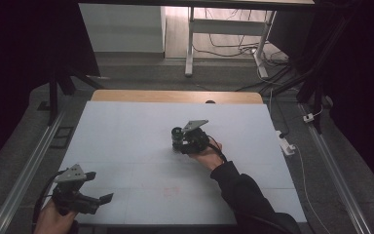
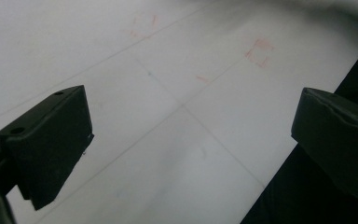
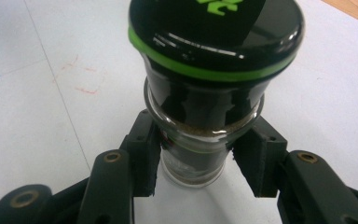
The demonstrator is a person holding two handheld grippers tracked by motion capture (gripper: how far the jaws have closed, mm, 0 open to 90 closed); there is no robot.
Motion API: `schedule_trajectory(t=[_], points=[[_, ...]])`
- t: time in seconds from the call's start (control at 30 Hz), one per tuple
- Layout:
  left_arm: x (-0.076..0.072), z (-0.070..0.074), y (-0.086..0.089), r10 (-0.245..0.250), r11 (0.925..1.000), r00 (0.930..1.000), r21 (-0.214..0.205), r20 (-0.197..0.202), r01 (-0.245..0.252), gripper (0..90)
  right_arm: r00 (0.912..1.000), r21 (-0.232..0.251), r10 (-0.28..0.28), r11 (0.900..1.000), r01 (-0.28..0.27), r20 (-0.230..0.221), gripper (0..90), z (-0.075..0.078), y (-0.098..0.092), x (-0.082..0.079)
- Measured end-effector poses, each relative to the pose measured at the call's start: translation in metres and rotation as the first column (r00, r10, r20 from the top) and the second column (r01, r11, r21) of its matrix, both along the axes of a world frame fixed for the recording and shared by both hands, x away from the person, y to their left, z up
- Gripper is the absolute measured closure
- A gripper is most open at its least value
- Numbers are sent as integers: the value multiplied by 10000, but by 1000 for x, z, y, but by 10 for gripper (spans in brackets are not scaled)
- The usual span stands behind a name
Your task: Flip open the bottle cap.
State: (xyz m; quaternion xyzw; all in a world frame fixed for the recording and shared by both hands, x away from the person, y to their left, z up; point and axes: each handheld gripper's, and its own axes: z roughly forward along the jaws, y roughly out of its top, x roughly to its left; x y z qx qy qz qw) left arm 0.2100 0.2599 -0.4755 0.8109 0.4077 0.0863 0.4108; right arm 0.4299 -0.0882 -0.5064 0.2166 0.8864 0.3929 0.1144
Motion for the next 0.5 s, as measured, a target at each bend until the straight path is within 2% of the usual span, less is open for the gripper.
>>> schedule_trajectory(t=[0.3, 0.4, 0.5], points=[[25, 2, -16, -380, 9983, 9987, -439, 344, 395, 0, 10000, -2, 10, 10000, -10, 1, 531, 0, 0, 0], [34, 4, -22, -527, 9981, 9974, -305, 497, 542, 0, 10000, -12, 40, 10000, -40, 25, 531, 0, 0, 1], [44, 6, -27, -662, 9971, 9962, -350, 573, 683, 2, 10000, -22, 65, 10000, -65, 40, 531, 0, 0, 1]])
